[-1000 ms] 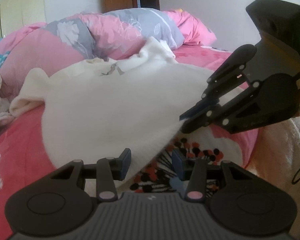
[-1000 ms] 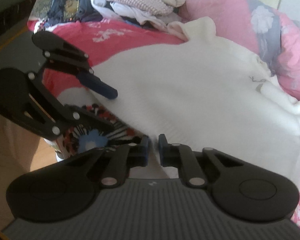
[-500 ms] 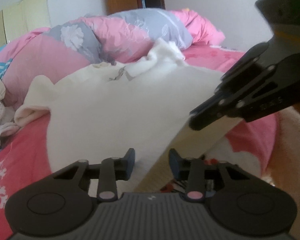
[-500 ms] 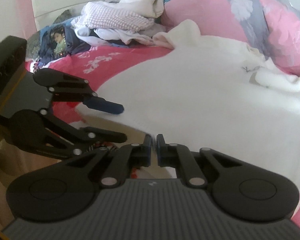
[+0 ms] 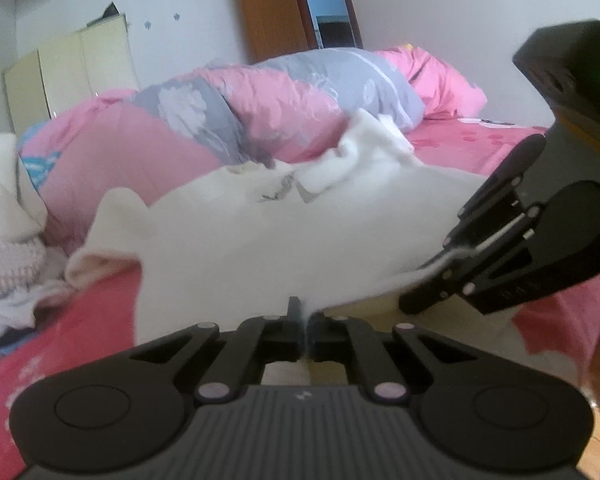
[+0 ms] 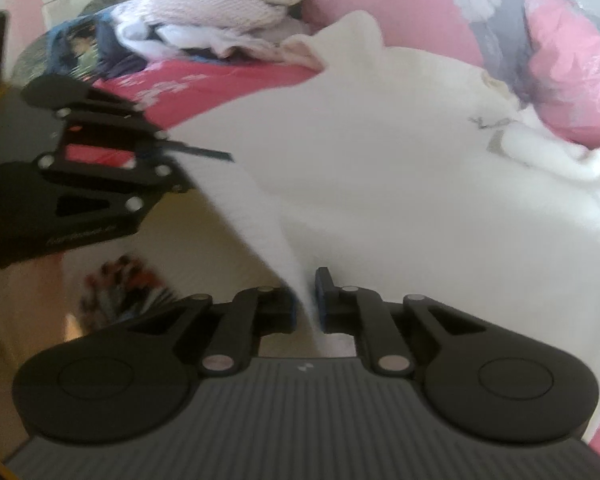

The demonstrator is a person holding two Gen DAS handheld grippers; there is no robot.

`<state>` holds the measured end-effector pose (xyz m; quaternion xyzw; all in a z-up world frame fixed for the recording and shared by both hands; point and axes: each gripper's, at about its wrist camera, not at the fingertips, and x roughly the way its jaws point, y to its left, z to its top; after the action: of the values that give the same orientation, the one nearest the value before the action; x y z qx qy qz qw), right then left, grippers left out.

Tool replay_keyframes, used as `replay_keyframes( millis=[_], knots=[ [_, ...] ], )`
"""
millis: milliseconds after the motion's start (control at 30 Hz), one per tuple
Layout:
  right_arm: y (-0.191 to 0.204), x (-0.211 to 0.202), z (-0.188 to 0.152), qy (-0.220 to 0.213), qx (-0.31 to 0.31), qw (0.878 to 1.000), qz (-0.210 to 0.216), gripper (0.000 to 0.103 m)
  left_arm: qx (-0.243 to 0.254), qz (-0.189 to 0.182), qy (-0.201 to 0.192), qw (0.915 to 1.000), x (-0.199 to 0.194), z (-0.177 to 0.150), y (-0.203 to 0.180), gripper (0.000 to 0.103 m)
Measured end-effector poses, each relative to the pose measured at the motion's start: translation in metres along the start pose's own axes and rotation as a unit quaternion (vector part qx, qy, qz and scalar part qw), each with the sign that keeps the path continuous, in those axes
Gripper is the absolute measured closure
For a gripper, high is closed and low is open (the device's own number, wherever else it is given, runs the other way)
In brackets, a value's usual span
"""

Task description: Fold towel

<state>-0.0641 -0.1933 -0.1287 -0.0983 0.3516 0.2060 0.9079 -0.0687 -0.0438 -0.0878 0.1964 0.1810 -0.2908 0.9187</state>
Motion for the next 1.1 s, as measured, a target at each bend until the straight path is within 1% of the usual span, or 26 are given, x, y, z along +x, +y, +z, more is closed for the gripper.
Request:
replay_keyframes(
  millis=[100,200,267,333,400,500,533,600,667,700,733,833,900,1067,1100],
  knots=[
    [-0.002,0.006,0.005,-0.011,-0.009,1.000,-0.025,0.096,0.009,0.008,-0.010,0.9999,0.003,0.001,0.000,0.099],
    [0.002,0.011,0.007,-0.028,-0.035,0.997,-0.066,0.096,0.038,0.018,-0.015,0.9990,0.006,-0.002,-0.005,0.099],
    [0.005,0.014,0.008,-0.043,-0.054,0.993,-0.092,0.097,0.055,0.017,-0.010,0.9983,0.009,-0.007,-0.008,0.099],
    [0.008,0.017,0.006,-0.051,-0.077,0.989,-0.113,0.097,0.063,0.009,0.000,0.9980,0.013,-0.014,-0.010,0.100],
    [0.012,0.022,0.002,-0.044,-0.103,0.986,-0.123,0.097,0.071,-0.001,0.010,0.9974,0.014,-0.019,-0.013,0.100],
    [0.016,0.023,-0.006,-0.027,-0.135,0.983,-0.124,0.097,0.078,-0.009,0.012,0.9968,0.012,-0.026,-0.016,0.100],
    [0.017,0.020,-0.009,-0.027,-0.139,0.983,-0.120,0.094,0.080,-0.010,0.011,0.9967,0.011,-0.028,-0.017,0.100],
    [0.014,0.010,-0.012,-0.021,-0.138,0.985,-0.100,0.093,0.079,-0.012,0.010,0.9968,0.010,-0.031,-0.017,0.100],
    [0.007,-0.004,-0.013,-0.018,-0.122,0.990,-0.070,0.083,0.072,-0.015,0.009,0.9972,0.008,-0.031,-0.015,0.099],
    [0.002,-0.011,-0.014,-0.016,-0.110,0.992,-0.052,0.075,0.069,-0.017,0.008,0.9974,0.007,-0.031,-0.014,0.099],
    [-0.002,-0.020,-0.014,-0.018,-0.098,0.995,-0.032,0.072,0.068,-0.017,0.007,0.9975,0.006,-0.031,-0.014,0.099],
    [-0.015,-0.044,-0.017,-0.028,-0.063,0.997,0.031,0.072,0.065,-0.019,0.004,0.9977,0.001,-0.030,-0.013,0.099],
    [-0.020,-0.055,-0.016,-0.047,-0.038,0.997,0.057,0.072,0.065,-0.024,0.002,0.9976,-0.003,-0.030,-0.013,0.099],
    [-0.028,-0.038,-0.005,-0.058,0.043,0.995,0.071,0.072,0.074,-0.034,0.010,0.9967,-0.007,-0.033,-0.017,0.097],
    [-0.030,-0.035,-0.003,-0.060,0.059,0.994,0.073,0.072,0.075,-0.036,0.012,0.9965,-0.008,-0.033,-0.017,0.095]
  ],
)
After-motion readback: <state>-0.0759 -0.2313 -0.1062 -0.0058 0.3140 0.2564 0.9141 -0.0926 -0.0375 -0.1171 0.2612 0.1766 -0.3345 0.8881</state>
